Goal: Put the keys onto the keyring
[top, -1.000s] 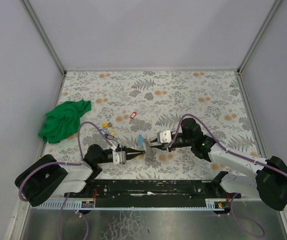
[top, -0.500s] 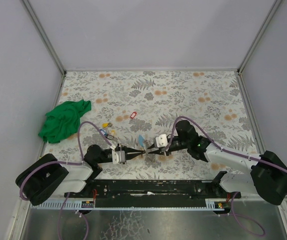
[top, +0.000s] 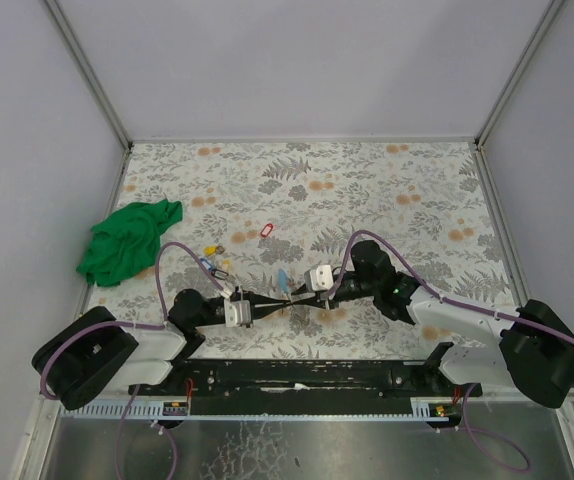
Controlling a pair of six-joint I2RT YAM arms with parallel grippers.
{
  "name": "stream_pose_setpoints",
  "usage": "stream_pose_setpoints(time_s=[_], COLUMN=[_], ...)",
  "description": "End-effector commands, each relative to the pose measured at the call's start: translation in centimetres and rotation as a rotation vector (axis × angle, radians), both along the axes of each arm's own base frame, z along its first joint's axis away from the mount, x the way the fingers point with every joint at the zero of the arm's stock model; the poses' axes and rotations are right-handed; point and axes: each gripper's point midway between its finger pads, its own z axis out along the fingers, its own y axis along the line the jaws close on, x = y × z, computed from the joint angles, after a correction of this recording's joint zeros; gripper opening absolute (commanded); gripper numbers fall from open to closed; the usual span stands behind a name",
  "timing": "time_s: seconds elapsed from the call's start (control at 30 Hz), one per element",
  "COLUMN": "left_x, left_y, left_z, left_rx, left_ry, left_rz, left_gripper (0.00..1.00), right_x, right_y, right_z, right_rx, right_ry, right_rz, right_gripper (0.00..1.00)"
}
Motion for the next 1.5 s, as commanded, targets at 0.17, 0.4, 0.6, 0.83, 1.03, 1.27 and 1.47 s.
stream_pose_setpoints(time_s=[0.17, 0.4, 0.6, 0.83, 1.03, 1.27, 1.47], left_x=[1.7, 2.3, 2.6, 3.0, 3.5, 2.0, 0.9], left_y=[0.2, 0.5, 0.6, 0.8, 0.9, 0.0, -0.7], left_z=[2.6, 2.8, 2.9, 2.8, 2.7, 2.4, 2.0], left_rx=[-0.081, -0.097, -0.102, -0.107, -0.104, -0.085, -0.06], left_ry=[-0.075, -0.075, -0.07, -0.063, -0.055, -0.071, -0.071], left_rz=[0.094, 0.141, 0.168, 0.208, 0.246, 0.15, 0.071], left_gripper=[0.0, 0.0, 0.0, 0.0, 0.0, 0.0, 0.0], right_x=[-0.6, -1.0, -1.3, -1.7, -1.9, -0.6, -0.4], right_y=[1.3, 1.3, 1.5, 1.7, 1.8, 2.1, 2.0], right_z=[2.4, 2.0, 1.8, 1.8, 1.8, 2.1, 2.7], right_rx=[0.07, 0.058, 0.054, 0.055, 0.058, 0.077, 0.096], right_ry=[0.001, 0.018, 0.028, 0.05, 0.066, 0.048, 0.012], right_rz=[0.042, 0.052, 0.064, 0.078, 0.088, 0.017, 0.004], right_gripper=[0.3, 0.32, 0.32, 0.33, 0.33, 0.29, 0.25])
